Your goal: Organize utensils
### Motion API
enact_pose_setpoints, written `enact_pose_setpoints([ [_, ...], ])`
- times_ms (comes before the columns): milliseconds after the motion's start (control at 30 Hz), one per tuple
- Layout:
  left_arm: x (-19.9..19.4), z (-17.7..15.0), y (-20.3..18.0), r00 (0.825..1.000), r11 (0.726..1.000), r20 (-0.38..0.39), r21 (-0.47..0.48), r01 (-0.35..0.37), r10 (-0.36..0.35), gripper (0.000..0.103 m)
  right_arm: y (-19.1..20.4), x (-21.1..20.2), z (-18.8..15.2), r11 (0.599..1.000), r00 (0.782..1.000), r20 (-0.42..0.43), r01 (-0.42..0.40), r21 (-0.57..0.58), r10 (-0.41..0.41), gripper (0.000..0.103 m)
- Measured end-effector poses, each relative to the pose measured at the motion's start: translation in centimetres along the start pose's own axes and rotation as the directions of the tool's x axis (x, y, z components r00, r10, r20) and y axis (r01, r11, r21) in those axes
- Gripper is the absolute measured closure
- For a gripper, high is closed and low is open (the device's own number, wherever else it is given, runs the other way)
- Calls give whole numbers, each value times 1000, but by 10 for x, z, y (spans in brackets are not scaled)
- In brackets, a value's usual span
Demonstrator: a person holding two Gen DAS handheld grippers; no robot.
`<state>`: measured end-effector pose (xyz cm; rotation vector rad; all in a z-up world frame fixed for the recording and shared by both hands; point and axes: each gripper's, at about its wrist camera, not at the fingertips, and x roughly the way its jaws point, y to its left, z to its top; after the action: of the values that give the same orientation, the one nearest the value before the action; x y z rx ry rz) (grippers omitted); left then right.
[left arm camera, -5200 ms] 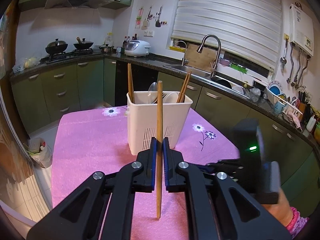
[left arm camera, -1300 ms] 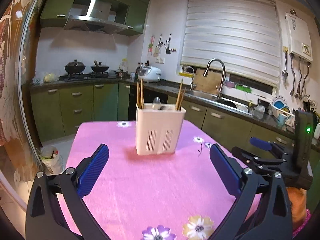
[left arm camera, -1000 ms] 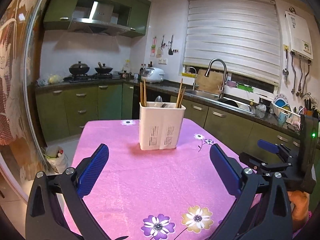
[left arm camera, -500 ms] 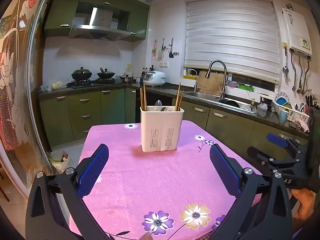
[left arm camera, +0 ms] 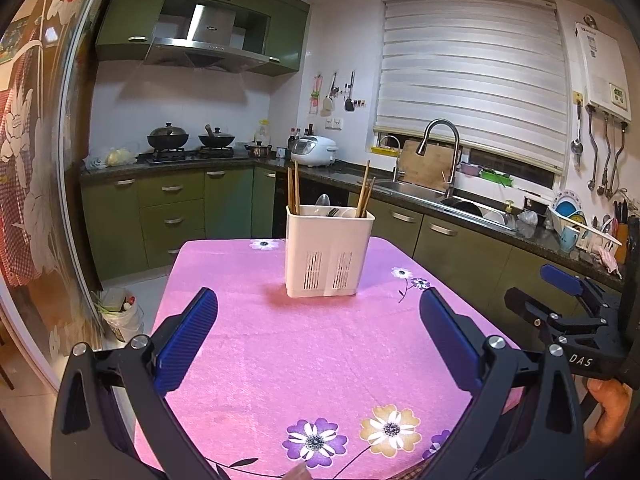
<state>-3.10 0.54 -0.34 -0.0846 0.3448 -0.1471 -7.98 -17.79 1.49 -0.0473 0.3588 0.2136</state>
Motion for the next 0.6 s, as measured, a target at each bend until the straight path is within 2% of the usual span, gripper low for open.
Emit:
enact_pose_setpoints([
  [600,-1,1,-1,1000,1000,-1,2,0,0,7,1,0,0,1000,1000,6,1,-1,-1,5],
])
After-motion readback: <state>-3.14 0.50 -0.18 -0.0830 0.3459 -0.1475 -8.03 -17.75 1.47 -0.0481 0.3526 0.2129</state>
